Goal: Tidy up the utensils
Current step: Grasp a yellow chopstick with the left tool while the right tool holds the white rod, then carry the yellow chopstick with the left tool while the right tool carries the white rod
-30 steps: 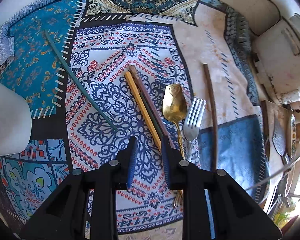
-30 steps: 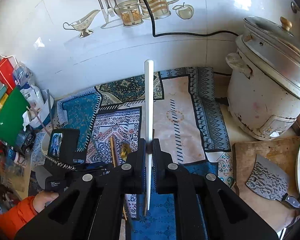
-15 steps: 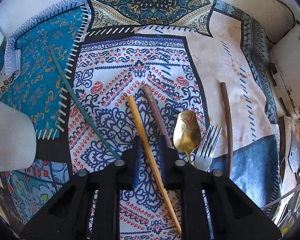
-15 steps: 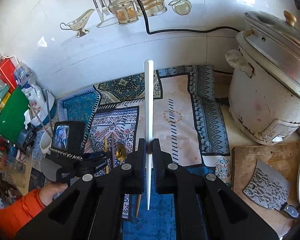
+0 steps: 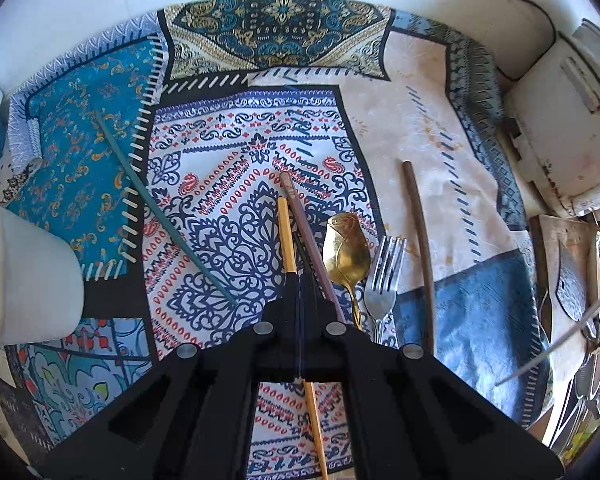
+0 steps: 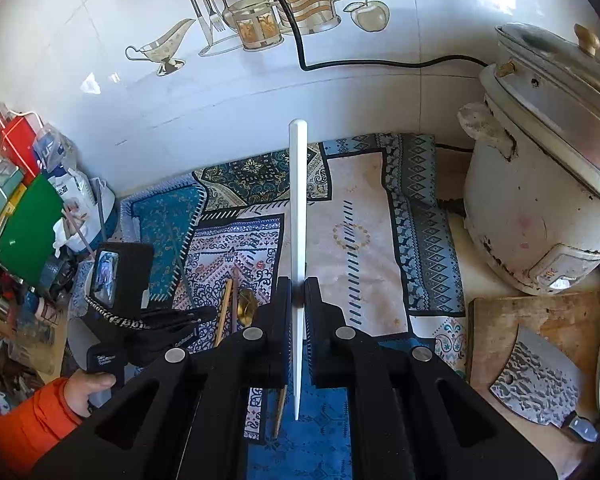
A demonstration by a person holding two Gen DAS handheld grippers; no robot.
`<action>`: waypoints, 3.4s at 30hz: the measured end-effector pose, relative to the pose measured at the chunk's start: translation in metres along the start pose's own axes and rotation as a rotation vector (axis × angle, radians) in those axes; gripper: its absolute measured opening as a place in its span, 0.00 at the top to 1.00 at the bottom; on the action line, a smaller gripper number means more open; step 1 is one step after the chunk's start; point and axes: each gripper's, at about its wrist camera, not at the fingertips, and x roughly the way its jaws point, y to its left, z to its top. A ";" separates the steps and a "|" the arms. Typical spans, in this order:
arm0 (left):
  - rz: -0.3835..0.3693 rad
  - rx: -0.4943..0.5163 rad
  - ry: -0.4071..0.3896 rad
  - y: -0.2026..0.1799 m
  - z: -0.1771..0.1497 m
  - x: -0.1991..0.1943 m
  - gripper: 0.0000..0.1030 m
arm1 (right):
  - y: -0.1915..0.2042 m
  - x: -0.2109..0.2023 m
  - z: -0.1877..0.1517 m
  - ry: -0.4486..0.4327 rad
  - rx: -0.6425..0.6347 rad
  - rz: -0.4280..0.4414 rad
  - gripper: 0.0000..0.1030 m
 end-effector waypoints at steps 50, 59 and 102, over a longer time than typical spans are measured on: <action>0.009 0.043 -0.170 0.018 -0.050 -0.078 0.96 | 0.057 -0.015 0.007 -0.065 -0.067 0.010 0.94; 0.011 -0.003 -0.366 0.051 -0.042 -0.160 0.96 | 0.104 -0.020 0.021 -0.106 -0.132 0.046 0.94; 0.145 -0.277 -0.724 0.226 0.030 -0.182 0.96 | 0.258 0.091 0.067 -0.078 -0.186 0.183 0.94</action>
